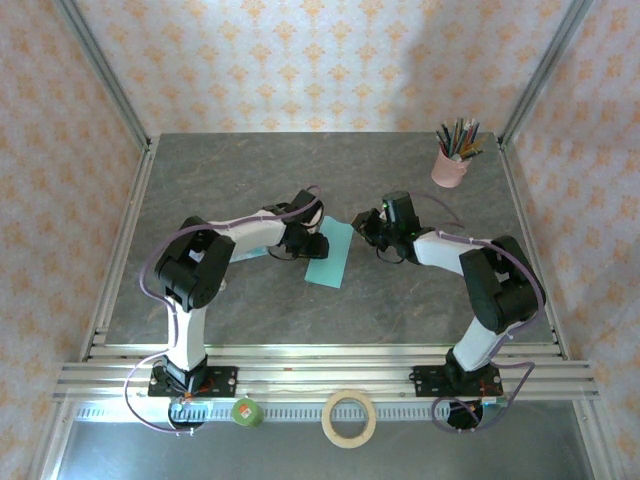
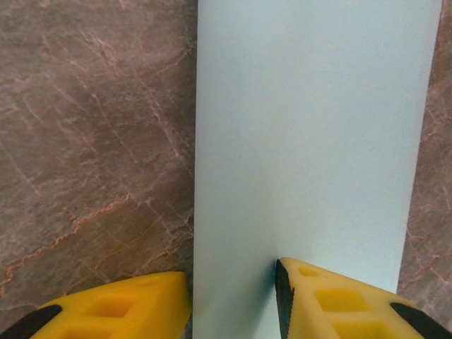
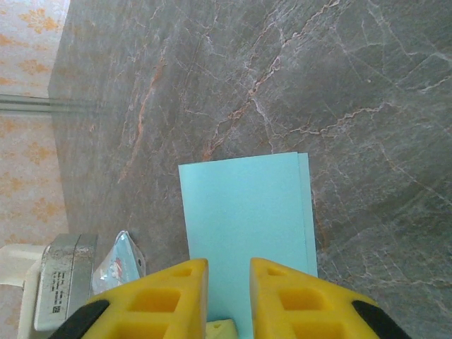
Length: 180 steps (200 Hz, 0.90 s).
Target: Fold a paper plane with a square sheet of paper (pick it up from the middle)
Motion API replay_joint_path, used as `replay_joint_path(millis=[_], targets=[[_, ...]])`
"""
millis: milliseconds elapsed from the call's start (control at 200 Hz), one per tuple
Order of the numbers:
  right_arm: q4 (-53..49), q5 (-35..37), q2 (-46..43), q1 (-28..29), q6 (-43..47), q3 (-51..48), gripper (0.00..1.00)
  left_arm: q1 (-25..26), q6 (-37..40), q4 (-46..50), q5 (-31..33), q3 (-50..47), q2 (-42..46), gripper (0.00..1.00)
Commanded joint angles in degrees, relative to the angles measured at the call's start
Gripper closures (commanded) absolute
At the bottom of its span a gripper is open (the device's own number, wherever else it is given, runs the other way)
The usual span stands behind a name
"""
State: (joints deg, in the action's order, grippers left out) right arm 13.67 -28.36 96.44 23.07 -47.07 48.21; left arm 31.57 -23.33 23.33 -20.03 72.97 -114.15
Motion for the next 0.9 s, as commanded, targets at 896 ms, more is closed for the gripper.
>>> replay_joint_path(millis=[896], targets=[[1.8,-3.2,5.0,4.6,-0.3,0.3,0.84,2.0,0.2,0.4,4.0,-2.6,-12.1,0.53]])
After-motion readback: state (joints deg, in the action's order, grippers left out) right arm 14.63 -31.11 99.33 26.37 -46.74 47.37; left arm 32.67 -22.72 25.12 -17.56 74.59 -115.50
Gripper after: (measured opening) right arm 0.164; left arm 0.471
